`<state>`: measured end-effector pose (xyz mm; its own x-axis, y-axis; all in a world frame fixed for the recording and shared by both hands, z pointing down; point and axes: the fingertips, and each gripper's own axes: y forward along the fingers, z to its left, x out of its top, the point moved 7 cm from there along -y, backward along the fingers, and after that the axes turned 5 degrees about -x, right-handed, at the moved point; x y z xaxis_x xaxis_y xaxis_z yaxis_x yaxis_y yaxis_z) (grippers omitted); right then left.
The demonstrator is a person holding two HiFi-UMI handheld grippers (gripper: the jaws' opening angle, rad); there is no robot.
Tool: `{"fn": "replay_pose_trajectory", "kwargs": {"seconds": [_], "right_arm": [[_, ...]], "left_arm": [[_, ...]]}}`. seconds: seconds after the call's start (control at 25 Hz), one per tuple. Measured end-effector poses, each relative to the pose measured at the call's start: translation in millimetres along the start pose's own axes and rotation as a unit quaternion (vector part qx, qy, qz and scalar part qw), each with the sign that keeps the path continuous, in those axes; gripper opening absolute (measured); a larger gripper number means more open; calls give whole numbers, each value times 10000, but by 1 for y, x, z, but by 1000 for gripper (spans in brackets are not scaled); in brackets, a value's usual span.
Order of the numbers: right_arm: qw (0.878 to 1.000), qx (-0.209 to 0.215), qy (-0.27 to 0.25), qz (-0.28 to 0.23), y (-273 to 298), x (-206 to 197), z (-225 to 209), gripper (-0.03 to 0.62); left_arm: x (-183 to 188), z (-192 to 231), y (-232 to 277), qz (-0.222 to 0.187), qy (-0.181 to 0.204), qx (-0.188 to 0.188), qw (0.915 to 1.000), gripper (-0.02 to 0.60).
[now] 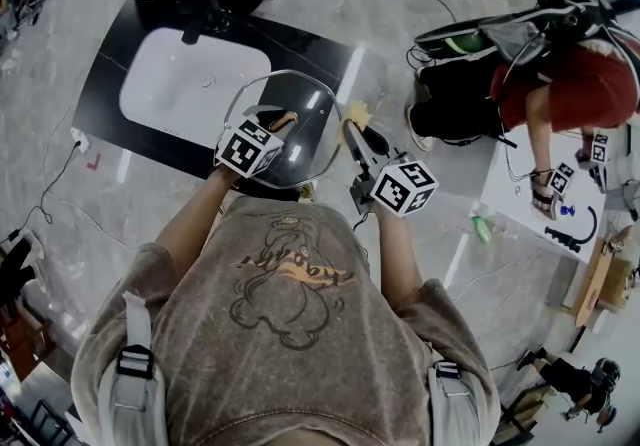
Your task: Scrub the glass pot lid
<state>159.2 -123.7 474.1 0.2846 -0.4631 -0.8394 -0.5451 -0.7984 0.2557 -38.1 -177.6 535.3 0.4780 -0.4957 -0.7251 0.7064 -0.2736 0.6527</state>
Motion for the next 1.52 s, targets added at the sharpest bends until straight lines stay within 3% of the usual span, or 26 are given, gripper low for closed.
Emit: {"fn": "replay_pose_trajectory", "kwargs": {"seconds": [0.04,0.08,0.24,0.4,0.56,0.96,1.52], "right_arm": [[10000,13,-32,8,1,0,1,41],[10000,28,-72,11,3,1,3,41],[9995,57,-293,-56,5,5,14,41],[9971,11,-735,-209,2,11,27,41],[9951,47,-891,-419,3,14,33,41],[9879,-179,-1387,-668,0,19,39,40],[9853,-159,-1593,-597,1,20,47,41]], "left_arm": [[7,-1,-9,-220,-53,-7,9997,45],[12,-2,-17,-396,-73,7,9992,17],[35,-8,-48,-1156,92,93,9932,17],[53,-18,-77,-2237,692,353,9716,17],[56,-16,-90,-2759,807,549,9562,17],[55,-16,-94,-2972,478,476,9524,17],[51,-13,-95,-2938,96,515,9544,17]]}}
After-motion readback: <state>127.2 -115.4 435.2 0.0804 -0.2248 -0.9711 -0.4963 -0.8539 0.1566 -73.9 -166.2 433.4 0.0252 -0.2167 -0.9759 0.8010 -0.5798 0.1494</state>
